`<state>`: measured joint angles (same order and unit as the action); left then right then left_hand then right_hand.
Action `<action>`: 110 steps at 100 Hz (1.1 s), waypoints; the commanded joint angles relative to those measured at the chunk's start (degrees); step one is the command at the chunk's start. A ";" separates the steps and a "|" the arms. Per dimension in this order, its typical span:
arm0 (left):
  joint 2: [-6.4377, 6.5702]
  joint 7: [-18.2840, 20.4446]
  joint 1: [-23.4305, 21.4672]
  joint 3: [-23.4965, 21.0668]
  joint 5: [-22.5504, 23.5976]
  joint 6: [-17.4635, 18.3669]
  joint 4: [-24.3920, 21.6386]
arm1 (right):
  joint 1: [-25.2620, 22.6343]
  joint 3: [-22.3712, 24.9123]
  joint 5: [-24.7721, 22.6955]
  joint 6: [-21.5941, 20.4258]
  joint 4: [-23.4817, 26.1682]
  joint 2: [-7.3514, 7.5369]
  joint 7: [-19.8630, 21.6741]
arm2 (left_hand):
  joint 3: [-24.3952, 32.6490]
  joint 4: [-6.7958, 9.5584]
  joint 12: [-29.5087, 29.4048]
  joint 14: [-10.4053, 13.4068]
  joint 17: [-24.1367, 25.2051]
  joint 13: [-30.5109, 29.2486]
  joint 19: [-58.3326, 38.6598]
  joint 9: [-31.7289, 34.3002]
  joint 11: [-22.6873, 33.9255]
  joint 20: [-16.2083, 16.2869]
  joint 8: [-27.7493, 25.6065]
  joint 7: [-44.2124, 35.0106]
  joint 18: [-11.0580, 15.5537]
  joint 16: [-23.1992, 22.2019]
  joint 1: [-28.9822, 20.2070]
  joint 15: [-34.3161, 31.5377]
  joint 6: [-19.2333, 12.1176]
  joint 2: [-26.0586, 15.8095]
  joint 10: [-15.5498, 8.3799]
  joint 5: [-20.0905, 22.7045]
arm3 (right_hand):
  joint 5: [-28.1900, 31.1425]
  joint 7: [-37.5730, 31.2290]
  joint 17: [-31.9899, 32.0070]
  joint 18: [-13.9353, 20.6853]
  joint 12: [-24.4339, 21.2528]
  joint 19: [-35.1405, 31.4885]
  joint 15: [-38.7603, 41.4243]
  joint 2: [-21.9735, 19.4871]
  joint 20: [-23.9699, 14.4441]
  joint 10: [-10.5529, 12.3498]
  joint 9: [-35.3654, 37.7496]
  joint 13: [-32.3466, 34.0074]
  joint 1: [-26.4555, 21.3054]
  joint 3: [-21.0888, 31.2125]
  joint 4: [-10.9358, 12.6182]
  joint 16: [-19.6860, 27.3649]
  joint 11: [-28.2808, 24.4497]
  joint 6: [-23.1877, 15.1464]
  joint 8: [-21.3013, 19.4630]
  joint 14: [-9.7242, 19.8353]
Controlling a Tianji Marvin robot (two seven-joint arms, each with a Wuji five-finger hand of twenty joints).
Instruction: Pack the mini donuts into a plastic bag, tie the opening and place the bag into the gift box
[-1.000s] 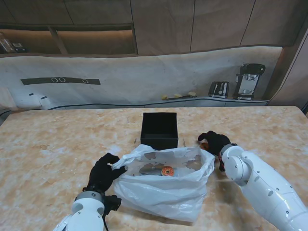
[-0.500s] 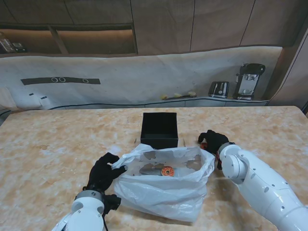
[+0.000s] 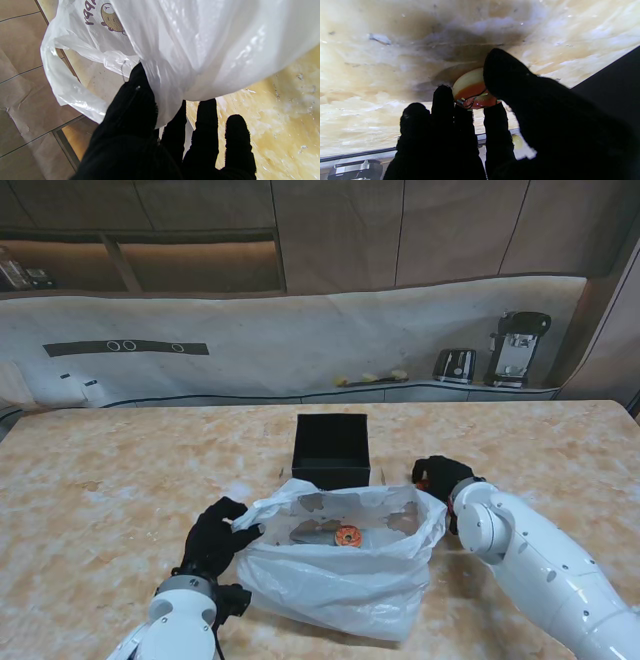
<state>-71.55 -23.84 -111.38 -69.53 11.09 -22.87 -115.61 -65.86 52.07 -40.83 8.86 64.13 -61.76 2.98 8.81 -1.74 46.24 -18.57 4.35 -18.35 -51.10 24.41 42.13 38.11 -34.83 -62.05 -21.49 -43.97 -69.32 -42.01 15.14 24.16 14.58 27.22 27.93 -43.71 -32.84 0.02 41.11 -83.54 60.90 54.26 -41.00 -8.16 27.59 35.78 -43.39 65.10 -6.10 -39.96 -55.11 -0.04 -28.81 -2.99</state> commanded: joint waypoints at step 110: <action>-0.19 0.39 -0.46 0.10 -0.30 0.76 -0.22 | -10.55 13.02 -1.61 -4.53 10.65 -1.22 -5.79 | -1.50 1.48 -0.68 0.42 1.03 0.66 0.26 -1.06 0.61 0.27 -0.69 -2.22 1.59 0.69 -1.40 0.22 -0.15 -1.24 -1.35 -0.35 | 27.86 -19.99 -26.71 1.60 5.65 -10.49 9.26 6.98 -2.54 -1.04 27.67 25.42 -5.89 4.38 -2.39 2.08 -2.09 -7.48 5.68 -7.24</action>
<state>-71.56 -24.09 -111.54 -69.51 10.86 -22.27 -115.56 -75.59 64.47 -42.09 5.27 72.29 -63.18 -3.00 8.81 -1.74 46.24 -18.57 4.36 -18.33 -51.10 24.41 42.13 38.11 -34.83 -62.05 -21.49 -43.97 -69.32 -42.01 15.14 24.16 14.58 27.22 50.99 -56.52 -58.03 -3.71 43.59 -91.23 68.45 63.92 -42.40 -8.46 53.48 60.71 -46.07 66.46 -11.70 -38.19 -56.16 -6.72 -22.92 -3.02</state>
